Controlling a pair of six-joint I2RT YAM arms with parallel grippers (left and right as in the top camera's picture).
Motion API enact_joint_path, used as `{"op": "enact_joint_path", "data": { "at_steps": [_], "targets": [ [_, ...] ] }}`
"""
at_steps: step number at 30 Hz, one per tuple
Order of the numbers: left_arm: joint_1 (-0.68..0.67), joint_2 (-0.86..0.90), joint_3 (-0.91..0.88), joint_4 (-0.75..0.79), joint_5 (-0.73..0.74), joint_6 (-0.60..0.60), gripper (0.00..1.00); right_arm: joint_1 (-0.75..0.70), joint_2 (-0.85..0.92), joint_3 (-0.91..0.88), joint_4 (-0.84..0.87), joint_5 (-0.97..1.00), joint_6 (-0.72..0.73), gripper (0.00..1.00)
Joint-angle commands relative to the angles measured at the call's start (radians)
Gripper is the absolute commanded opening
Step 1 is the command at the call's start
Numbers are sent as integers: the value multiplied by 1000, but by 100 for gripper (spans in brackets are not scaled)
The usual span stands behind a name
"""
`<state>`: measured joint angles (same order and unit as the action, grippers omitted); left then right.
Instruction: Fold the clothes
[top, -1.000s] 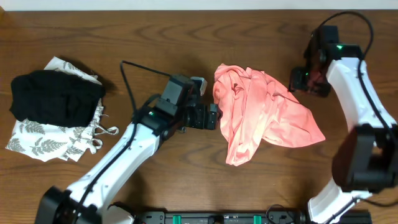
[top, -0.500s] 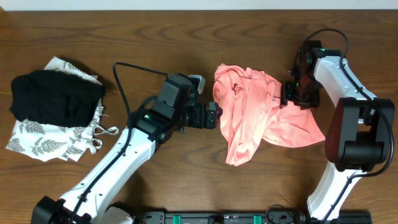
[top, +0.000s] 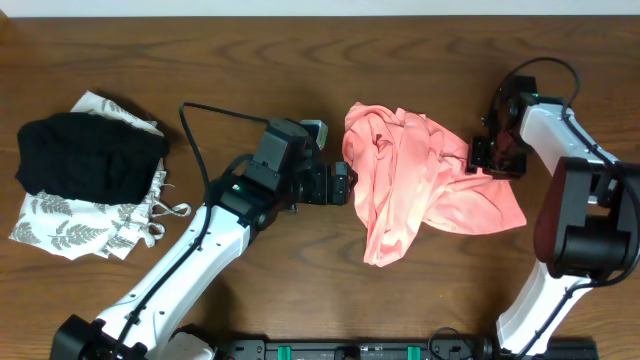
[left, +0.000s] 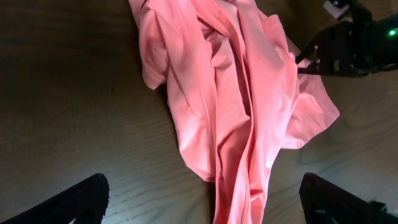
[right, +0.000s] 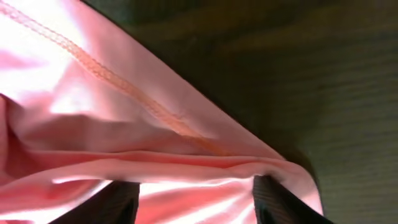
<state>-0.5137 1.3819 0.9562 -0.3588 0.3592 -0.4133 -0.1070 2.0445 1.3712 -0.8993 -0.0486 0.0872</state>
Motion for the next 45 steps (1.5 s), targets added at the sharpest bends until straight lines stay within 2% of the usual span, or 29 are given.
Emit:
{"op": "enact_joint_path", "data": {
  "at_steps": [1,4,5,6,12,19,25,33,38,42,45],
  "targets": [
    [2,-11,13,2,-10,-12,98,-19,26,-32,21,-66,-44,41],
    [2,-11,13,2,-10,-12,98,-18,26,-32,21,-72,-43,11],
    [2,-11,13,2,-10,-13,98,-18,26,-31,18,-72,-43,4],
    [2,-11,13,2,-10,-19,98,-19,22,-29,9,-72,-42,1],
    [2,-11,13,13,-9,-31,98,-26,-92,21,-79,-50,-43,1],
    [2,-11,13,16,-8,-35,98,-127,-442,137,-106,233,36,1],
    [2,-11,13,16,-8,-34,98,-237,-635,217,-92,178,27,1],
    [2,-11,13,16,2,-34,98,-245,-720,229,-98,31,-17,1],
    [2,-11,13,16,18,-34,98,-245,-738,293,-77,-237,-40,1],
    [2,-11,13,17,18,-33,98,-245,-745,402,29,-507,-40,1],
    [2,-11,13,20,18,-33,98,-245,-745,467,158,-542,33,1]
  ]
}}
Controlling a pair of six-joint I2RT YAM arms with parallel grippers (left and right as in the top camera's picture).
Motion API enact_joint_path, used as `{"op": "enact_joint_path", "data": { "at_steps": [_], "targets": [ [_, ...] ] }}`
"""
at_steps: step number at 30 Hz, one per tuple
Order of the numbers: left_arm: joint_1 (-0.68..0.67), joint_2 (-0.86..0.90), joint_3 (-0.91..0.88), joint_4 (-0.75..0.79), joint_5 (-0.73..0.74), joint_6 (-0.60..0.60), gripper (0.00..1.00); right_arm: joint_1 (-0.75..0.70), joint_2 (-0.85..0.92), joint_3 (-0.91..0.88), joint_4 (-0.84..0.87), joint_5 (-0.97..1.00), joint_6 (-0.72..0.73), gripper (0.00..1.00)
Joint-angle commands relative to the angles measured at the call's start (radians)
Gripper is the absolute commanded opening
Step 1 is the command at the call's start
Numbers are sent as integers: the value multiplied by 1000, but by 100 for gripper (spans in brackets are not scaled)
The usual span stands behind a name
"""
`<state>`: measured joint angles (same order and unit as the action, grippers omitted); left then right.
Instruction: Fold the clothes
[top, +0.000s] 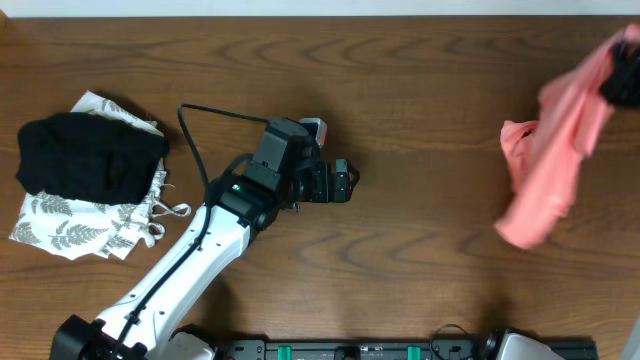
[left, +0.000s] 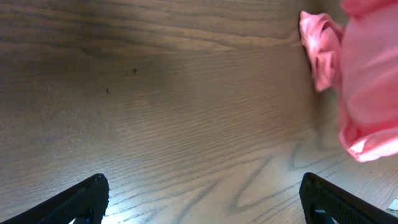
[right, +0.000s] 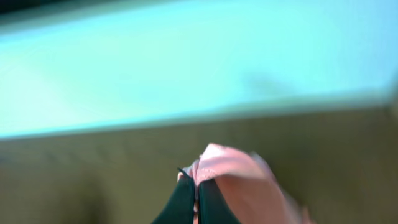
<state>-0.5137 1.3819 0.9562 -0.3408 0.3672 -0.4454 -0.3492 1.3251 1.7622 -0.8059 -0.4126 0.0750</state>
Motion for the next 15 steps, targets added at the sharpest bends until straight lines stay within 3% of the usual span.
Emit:
{"op": "enact_joint_path", "data": {
  "at_steps": [1,4,7,12,15],
  "targets": [
    [2,-11,13,3,10,-2,98,-3,-25,87,126,-203,67,1],
    [2,-11,13,6,10,-2,98,-3,-22,91,258,-196,180,1],
    [2,-11,13,9,10,-2,98,-3,-13,91,247,-98,271,1],
    [1,-11,13,10,18,-2,98,-2,13,91,356,-391,278,1],
    [0,-11,13,17,18,-2,98,-1,16,91,384,-339,347,1]
  ]
}}
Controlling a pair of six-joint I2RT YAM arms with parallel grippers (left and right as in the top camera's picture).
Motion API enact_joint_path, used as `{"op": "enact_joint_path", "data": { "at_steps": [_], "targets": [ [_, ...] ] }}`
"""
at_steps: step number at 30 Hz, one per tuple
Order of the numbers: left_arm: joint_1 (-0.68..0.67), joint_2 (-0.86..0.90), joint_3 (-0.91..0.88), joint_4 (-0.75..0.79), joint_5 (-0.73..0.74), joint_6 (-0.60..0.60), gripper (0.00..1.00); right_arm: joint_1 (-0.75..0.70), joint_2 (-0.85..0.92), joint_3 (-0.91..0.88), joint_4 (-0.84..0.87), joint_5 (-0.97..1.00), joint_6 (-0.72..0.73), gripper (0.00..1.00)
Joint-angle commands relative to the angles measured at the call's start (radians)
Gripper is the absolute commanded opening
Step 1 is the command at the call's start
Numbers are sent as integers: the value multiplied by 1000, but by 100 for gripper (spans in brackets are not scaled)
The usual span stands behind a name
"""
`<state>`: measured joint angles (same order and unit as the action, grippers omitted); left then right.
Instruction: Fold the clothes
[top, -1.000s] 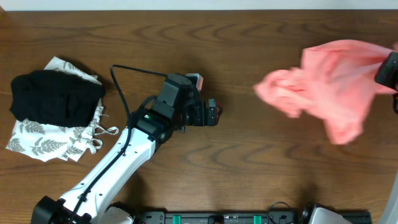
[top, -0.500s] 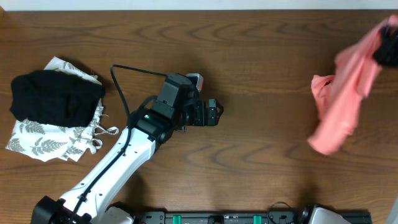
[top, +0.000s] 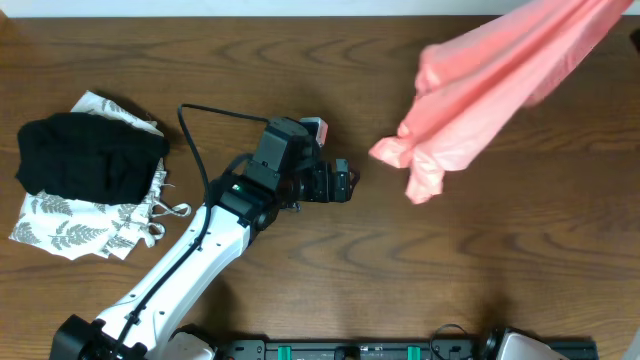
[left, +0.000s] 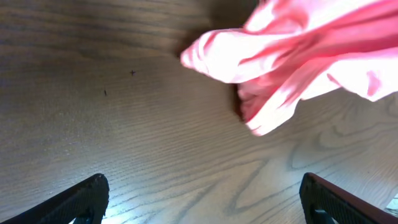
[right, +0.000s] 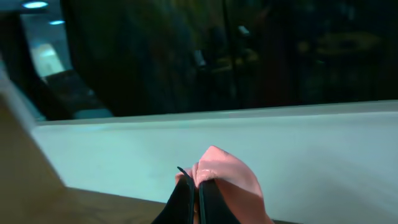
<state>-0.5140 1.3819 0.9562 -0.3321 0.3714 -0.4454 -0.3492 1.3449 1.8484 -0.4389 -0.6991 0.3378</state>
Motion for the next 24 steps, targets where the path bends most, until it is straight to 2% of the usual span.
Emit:
{"op": "enact_joint_path", "data": {
  "at_steps": [1,7,18,22,24],
  "targets": [
    [0,-11,13,12,13,-2,98,-1,-3,5,23,-49,95,1],
    [0,-11,13,60,47,-2,98,10,-3,5,109,-141,103,1],
    [1,-10,13,242,66,-2,98,44,-1,5,132,-330,119,1],
    [1,-10,13,286,42,0,98,86,4,5,84,-312,157,1],
    [5,-10,13,284,11,3,98,103,11,5,-16,-254,158,1]
  ]
}}
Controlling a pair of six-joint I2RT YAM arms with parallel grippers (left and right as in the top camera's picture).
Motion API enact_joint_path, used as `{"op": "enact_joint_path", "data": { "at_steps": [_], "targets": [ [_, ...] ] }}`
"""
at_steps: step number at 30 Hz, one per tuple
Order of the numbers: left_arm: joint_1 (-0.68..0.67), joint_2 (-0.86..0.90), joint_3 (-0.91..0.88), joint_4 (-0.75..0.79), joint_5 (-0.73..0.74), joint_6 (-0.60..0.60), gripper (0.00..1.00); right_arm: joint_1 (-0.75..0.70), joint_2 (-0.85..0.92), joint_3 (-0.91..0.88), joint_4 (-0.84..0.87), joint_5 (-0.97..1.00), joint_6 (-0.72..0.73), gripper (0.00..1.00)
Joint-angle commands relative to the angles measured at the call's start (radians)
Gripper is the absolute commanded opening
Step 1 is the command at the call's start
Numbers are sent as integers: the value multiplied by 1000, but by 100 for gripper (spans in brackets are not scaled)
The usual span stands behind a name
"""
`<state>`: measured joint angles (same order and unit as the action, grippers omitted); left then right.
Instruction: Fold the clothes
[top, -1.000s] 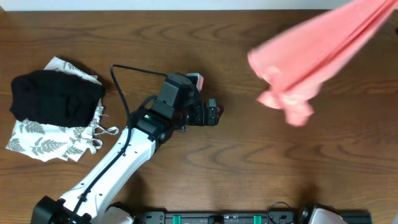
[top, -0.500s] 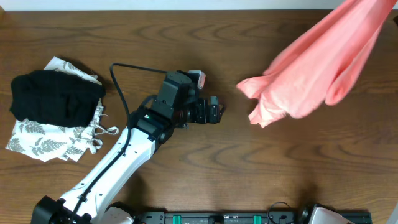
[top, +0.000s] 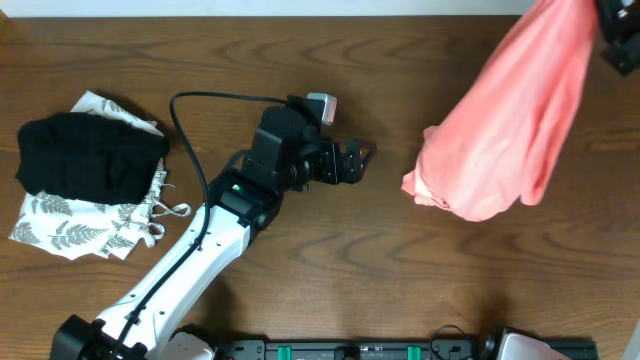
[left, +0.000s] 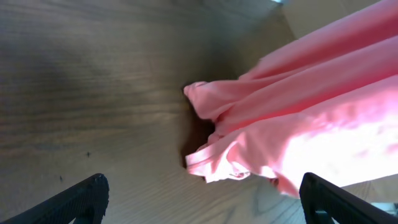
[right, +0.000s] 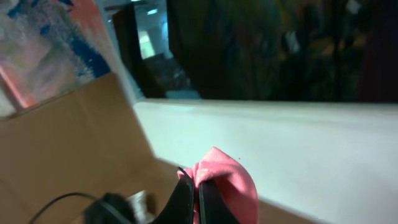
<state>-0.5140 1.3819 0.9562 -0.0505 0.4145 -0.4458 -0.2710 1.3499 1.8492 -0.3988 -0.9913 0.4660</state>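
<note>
A pink garment (top: 520, 120) hangs in the air at the table's right side, held up at the top right corner, where my right gripper (right: 198, 186) is shut on a fold of it (right: 224, 174). Its bunched lower end (left: 217, 155) touches or hangs just over the wood. My left gripper (top: 352, 160) stands open near the table's middle, to the left of the garment, with nothing between its fingers (left: 78, 200).
At the left edge a black garment (top: 85, 155) lies on a white leaf-print cloth (top: 75, 225). The left arm's black cable (top: 190, 120) loops over the wood behind it. Bare brown table (top: 330, 270) spreads between the pile and the pink garment.
The pink garment hung slanting toward the table's middle; now it hangs steeper and farther right. My left gripper has shifted slightly right and up, still open.
The pink garment lay crumpled at the table's middle right, my right gripper at its right edge and my open left gripper at its left. Then it hung lifted at the far right, then stretched toward the middle, and now hangs from the top right corner.
</note>
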Motion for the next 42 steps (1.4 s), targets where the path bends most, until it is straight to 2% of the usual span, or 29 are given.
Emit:
{"op": "enact_joint_path", "data": {
  "at_steps": [1,5,11,13,15,17,18,20,23,25,28,33,36,42],
  "targets": [
    [9,-10,13,-1,-35,3,98,30,11,4,-115,74,18,1],
    [39,-10,13,-42,-34,3,98,32,43,4,-372,248,-96,1],
    [70,-10,13,-84,-35,6,98,35,109,4,-647,423,-300,3],
    [70,-10,13,-82,-35,6,98,37,138,4,-719,480,-341,12],
    [70,-10,13,-83,-35,6,98,37,179,4,-791,543,-383,31],
    [70,-10,13,-83,-35,6,98,37,221,2,-842,574,-423,45],
    [70,-10,13,-83,-35,6,98,37,241,2,-859,576,-439,47],
    [70,-10,13,-83,-35,6,98,37,285,2,-882,576,-446,36],
    [70,-10,13,-84,-34,7,98,50,348,2,-883,576,-446,29],
    [70,-10,13,-84,-35,6,98,69,383,2,-883,576,-460,27],
    [70,-10,13,-84,-34,6,98,109,425,2,-925,607,-479,37],
    [70,-10,13,-106,-34,7,98,196,478,1,-1023,812,-463,52],
    [70,-10,13,-129,-34,8,98,244,507,-13,-1067,915,-464,57],
    [70,-10,13,-136,-34,7,98,341,536,-172,-959,962,-495,67]
  ]
}}
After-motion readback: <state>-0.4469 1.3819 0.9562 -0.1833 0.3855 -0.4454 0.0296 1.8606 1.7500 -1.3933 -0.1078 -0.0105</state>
